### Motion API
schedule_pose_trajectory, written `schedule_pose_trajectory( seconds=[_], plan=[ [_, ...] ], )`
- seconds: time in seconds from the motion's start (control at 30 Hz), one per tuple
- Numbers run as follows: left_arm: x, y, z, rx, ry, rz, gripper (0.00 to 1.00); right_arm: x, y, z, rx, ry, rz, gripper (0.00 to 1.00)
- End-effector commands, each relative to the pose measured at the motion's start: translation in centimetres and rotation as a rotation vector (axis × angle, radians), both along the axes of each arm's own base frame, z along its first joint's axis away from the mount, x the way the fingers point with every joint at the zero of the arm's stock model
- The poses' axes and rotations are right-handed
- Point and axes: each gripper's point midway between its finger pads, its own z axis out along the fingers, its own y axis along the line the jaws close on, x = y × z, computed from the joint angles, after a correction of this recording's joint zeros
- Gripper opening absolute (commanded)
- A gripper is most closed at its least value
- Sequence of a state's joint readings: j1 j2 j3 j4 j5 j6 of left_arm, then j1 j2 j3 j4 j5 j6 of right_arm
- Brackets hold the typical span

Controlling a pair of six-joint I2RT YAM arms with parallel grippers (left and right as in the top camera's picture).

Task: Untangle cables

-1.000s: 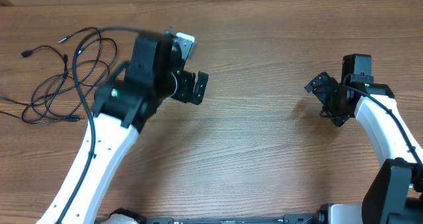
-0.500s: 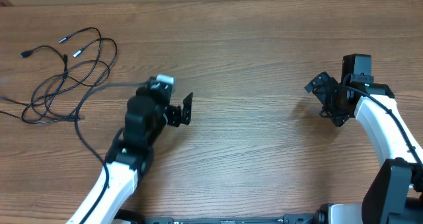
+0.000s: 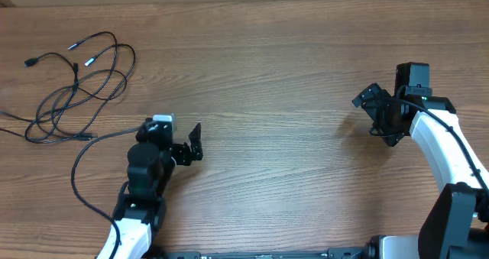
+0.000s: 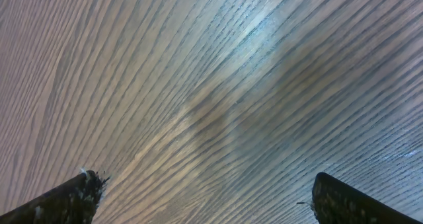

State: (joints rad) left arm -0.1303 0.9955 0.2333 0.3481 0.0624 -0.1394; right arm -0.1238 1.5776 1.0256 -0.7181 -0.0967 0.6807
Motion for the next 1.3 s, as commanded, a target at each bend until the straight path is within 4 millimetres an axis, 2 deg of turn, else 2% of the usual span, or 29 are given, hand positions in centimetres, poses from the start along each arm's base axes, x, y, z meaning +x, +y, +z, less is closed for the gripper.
schedule_pose_trajectory(
  seconds=[0.0,0.17,0.3,0.5,0.73,0.83,0.97,1.27],
  plan=[
    [-1.1,1.5,-1.2,-0.014,0.011,0.055,1.0,0.6,-0.3,0.8,-0.013,-0.028,-0.004,1.0],
    [-3.3,2.5,-3.8,-0.031,0.047,0.095,1.0,0.6,-0.3,0.8,-0.013,-0.028,-0.005,1.0],
    [-4.5,2.9,-4.9,-0.036,0.05,0.111,1.0,0.6,-0.3,0.8,-0.013,-0.028,-0.004,1.0],
    [-5.1,3.0,-5.0,-0.036,0.063,0.111,1.0,0.6,-0.3,0.8,-0.013,-0.028,-0.005,1.0],
    [-6.8,3.2,-5.5,-0.024,0.105,0.118,1.0,0.6,-0.3,0.8,-0.013,-0.028,-0.004,1.0],
    [-7.3,3.5,-5.0,-0.02,0.086,0.131,1.0,0.6,-0.3,0.8,-0.013,-0.028,-0.005,1.0],
    [-6.7,3.5,-1.5,-0.005,-0.074,0.116,1.0,0.6,-0.3,0.8,-0.013,-0.028,-0.004,1.0],
    [-6.9,3.5,3.6,0.075,-0.307,0.088,1.0,0.6,-0.3,0.8,-0.013,-0.028,-0.004,1.0]
  ],
)
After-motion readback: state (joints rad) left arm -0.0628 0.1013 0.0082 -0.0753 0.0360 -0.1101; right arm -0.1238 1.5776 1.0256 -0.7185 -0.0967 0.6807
